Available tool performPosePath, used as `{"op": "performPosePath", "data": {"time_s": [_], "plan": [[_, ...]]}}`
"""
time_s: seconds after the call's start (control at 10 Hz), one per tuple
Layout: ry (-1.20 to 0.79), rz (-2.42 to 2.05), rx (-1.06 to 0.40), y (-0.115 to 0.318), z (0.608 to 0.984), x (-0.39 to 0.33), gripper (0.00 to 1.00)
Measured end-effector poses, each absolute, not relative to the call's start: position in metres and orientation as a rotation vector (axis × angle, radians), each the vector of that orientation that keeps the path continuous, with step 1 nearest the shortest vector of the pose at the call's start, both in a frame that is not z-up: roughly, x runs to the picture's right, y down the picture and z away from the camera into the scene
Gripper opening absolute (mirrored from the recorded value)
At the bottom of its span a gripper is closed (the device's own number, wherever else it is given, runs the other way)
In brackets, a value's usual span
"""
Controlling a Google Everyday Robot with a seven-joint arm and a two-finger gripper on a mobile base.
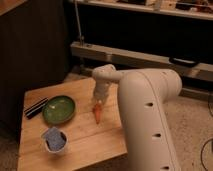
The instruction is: Drag the pepper across the table
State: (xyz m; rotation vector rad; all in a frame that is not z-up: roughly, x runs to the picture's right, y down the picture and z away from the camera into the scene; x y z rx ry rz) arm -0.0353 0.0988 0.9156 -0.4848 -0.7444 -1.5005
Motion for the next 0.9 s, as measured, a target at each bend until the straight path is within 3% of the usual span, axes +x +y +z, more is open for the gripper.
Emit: {"op": "performPosePath", "data": {"time_s": [0.9], "plan": [[-0.735,-1.487,-0.502,0.097,0.915,-0.023,0.02]]}}
